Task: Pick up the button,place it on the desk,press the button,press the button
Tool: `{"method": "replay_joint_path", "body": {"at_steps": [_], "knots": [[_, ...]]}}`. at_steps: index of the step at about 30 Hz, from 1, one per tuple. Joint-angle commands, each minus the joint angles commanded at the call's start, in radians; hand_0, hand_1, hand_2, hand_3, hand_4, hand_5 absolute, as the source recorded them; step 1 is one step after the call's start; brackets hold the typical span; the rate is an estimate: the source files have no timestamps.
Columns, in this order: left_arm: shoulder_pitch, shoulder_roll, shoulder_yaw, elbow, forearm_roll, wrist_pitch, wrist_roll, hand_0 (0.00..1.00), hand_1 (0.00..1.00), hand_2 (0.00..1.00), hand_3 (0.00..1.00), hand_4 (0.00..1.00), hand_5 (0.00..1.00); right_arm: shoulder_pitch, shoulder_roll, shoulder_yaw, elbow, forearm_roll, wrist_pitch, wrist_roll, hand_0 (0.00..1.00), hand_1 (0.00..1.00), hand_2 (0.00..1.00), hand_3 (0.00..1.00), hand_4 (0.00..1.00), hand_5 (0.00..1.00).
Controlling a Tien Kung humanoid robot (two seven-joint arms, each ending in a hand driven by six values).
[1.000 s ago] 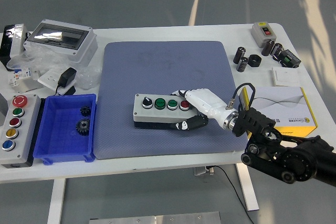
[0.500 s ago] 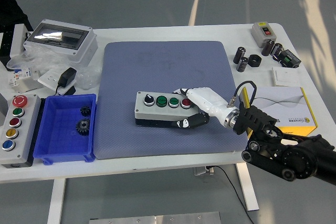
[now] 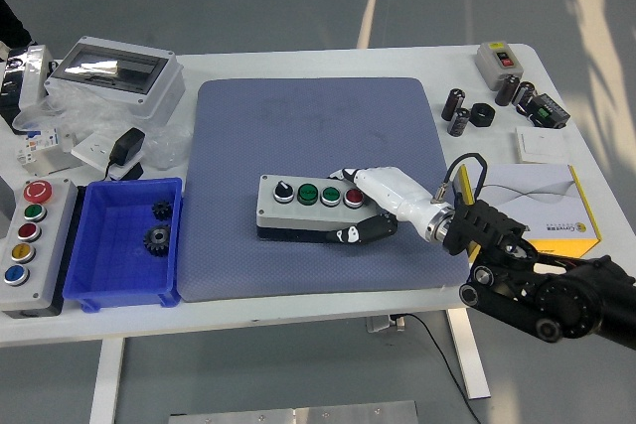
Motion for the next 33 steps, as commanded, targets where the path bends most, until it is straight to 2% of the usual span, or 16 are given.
{"method": "replay_joint_path", "body": {"at_steps": [1,24,25,30,31,33], "knots": [[0.000,0.000,0.000,0.000,0.000,0.000,0.000,0.628,0.581,0.541,0.599,0.586,0.198,0.000,0.000,0.000,0.000,0.003,0.001,0.000,0.788,0.798,0.812,0.870,0.356,0.002],[0.001,0.003,0.003,0.000,0.001,-0.003,0.001,0.628,0.581,0.541,0.597,0.582,0.200,-0.002,-0.002,0.018,0.006,0.051,0.054,0.018,0.799,0.814,0.820,0.885,0.417,0.002],[0.001,0.003,0.003,0.000,0.002,-0.003,0.001,0.628,0.581,0.541,0.594,0.579,0.199,-0.002,-0.003,0.018,0.007,0.051,0.055,0.018,0.802,0.821,0.827,0.896,0.443,0.002],[0.002,0.003,0.004,0.000,0.001,-0.004,0.001,0.628,0.581,0.541,0.594,0.579,0.199,-0.001,-0.013,0.022,0.026,0.053,0.067,0.017,0.802,0.821,0.827,0.896,0.443,0.002],[0.003,0.002,0.005,0.000,0.001,-0.004,0.001,0.628,0.579,0.538,0.594,0.579,0.201,0.000,-0.019,0.025,0.034,0.056,0.071,0.018,0.844,0.864,0.890,0.957,0.466,0.002],[0.004,0.002,0.007,0.000,0.000,-0.005,0.001,0.628,0.579,0.538,0.594,0.579,0.201,0.001,-0.025,0.029,0.042,0.061,0.076,0.020,0.844,0.864,0.890,0.957,0.466,0.002]]}}
